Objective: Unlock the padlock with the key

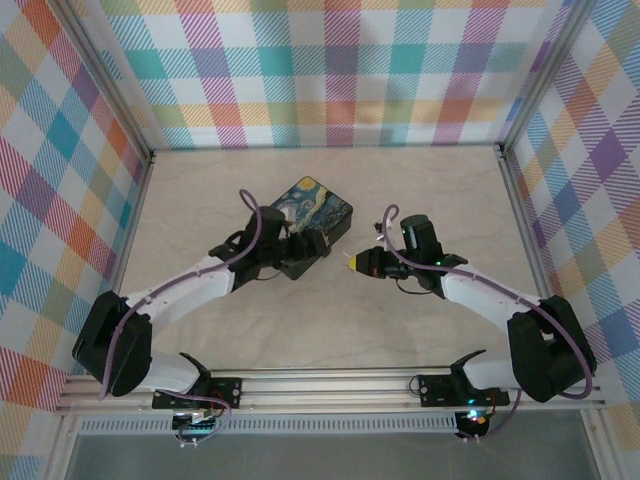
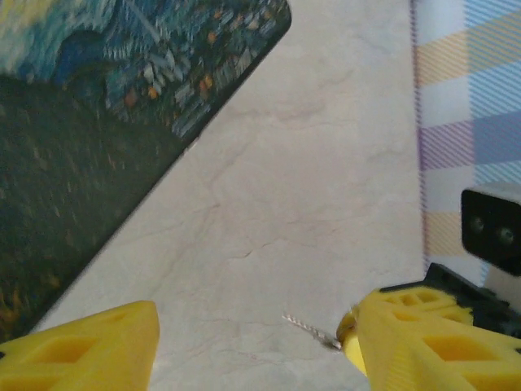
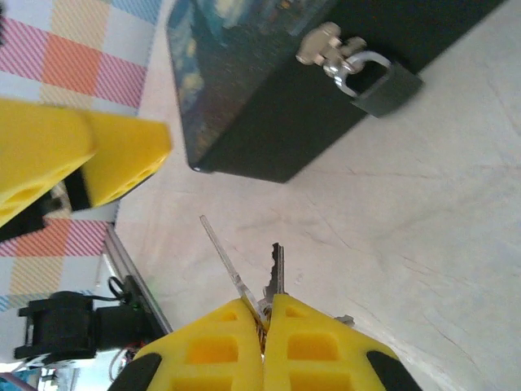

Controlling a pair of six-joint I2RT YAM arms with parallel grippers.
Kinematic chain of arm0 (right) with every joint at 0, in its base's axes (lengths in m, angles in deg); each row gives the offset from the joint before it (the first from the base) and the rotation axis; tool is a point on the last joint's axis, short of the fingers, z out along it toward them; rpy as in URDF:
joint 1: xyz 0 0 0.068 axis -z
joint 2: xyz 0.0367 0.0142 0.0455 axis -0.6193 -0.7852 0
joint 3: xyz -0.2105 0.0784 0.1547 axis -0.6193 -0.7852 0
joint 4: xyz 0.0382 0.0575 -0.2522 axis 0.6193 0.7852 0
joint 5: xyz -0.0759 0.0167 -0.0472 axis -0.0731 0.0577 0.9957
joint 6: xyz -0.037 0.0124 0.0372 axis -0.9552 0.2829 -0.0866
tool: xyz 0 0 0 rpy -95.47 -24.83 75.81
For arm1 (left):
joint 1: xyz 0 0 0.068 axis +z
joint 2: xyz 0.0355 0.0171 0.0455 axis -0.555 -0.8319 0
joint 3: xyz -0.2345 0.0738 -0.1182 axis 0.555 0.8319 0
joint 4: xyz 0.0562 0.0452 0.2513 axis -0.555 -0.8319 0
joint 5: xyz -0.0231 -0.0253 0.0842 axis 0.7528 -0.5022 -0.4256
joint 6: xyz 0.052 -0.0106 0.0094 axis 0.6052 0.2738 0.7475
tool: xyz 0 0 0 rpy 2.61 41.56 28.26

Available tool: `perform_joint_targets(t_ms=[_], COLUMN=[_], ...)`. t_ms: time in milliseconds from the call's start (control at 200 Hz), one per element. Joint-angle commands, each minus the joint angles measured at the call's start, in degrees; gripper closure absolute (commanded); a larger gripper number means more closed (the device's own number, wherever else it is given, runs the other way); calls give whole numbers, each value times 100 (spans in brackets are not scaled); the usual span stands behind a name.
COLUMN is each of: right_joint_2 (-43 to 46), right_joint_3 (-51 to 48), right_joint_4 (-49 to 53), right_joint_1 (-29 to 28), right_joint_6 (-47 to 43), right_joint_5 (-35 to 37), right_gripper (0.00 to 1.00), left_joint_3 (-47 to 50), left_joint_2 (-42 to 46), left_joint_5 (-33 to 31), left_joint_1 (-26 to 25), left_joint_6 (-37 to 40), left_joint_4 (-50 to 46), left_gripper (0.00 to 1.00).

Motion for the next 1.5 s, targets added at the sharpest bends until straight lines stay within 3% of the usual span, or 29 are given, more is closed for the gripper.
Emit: perform_joint_targets(t_ms=[0,140,475,710,1095,1500], right_joint_2=[117,251,356,26,-252,-529], right_joint_3=[162,154,-86,-162,-192,-230], right_joint_4=[721,1029,1158,769,616,534], right_joint_1=[156,345,827,860,1110,1119], right_joint_6=[-442,-579,-766,-703,-716,-707], right_joint_5=[224,230,-90,-312,-491,-578], right_gripper=[100,100,100,100,100,100], left_joint_3=[-1,-130,-1420,-1971,-3481,-4210], left_joint_2=[-116,-694,-2509,-3264,-4276,-4785], left_joint_5=[-1643,-2742,-3837,-4380,-5447,-5796], left_joint_1=[-488,-1166,-1405,-1457,-1621,-1582], left_joint_6=[-499,-1097,-1710,-2044,-2712,-2905], left_joint_4=[-564,-357,-548,-868,-2589,-3460], left_gripper=[31,30,30,31,36,50])
